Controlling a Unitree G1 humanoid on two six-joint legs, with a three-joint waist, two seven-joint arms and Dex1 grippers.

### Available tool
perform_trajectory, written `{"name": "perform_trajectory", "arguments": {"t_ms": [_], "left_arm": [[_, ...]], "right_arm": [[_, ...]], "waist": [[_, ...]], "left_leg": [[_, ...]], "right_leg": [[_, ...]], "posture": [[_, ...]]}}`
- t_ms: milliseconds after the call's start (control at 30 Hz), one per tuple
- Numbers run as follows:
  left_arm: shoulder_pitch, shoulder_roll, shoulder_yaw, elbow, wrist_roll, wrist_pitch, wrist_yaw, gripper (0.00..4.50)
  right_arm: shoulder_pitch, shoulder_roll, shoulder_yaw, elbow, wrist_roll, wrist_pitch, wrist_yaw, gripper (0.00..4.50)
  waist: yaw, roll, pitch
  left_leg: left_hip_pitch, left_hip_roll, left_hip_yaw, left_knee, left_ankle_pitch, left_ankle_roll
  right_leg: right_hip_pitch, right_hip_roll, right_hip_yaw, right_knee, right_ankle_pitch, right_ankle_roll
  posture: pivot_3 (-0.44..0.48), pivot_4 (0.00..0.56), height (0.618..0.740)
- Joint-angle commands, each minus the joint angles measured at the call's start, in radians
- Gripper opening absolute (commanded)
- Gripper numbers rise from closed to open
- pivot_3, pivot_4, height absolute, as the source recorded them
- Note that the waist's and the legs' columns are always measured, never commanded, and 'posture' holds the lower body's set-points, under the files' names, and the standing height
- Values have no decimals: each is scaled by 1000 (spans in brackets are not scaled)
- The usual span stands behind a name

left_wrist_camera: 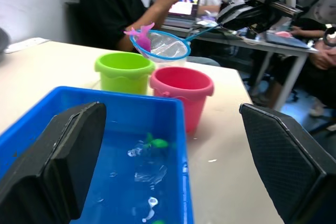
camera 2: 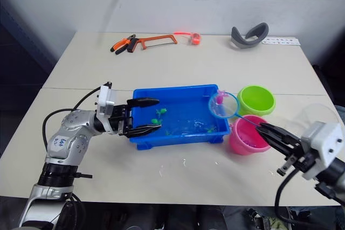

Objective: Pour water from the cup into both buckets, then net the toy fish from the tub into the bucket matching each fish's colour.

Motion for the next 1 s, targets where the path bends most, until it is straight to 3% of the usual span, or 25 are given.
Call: {"name": "perform_trajectory", "arguments": {"t_ms": [33,233,467,733,867,1000], "left_arm": [[-47,-22,-18,-4,-33,3,-38,4422],[-77,-46,-35,28,-25,0,-71,4422],[-82,-45,-40,46,-17,-5,-88,4422],[-75,-44,-39,40,-14,-10,-86,4422],[-66,-45,-36,34,-15,-12,-80,4422],[-62,-47,-35,32,-16,-15,-76,4422]], "right_arm": [[88,35,-132,-12,-17,-91,39,0],[195,79,-166,56,-158,-268,79,0],[161,77,-106,136,-385,-454,-6,0],[135,-21,-93,306,-665,-837,-68,0],[125,-86,-123,415,-812,-1121,-140,0],[91,-119,-152,465,-934,-1274,-231,0]], "waist": [[2,0,0],[-3,0,0],[-4,0,0],[-3,0,0],[-4,0,0],[-4,0,0]], "left_leg": [[0,0,0,0,0,0],[2,0,1,0,0,0],[4,2,3,-1,0,-2],[4,1,3,-1,0,-2],[5,1,4,-1,0,-2],[5,1,4,-1,0,-2]], "right_leg": [[0,0,0,0,0,0],[0,0,3,0,0,0],[0,0,5,-1,0,0],[0,1,5,-1,0,0],[0,1,5,-1,0,0],[0,1,5,-1,0,0]], "posture": [[0,150,740],[0,150,740],[0,150,740],[0,150,740],[0,150,740],[0,150,740]]}}
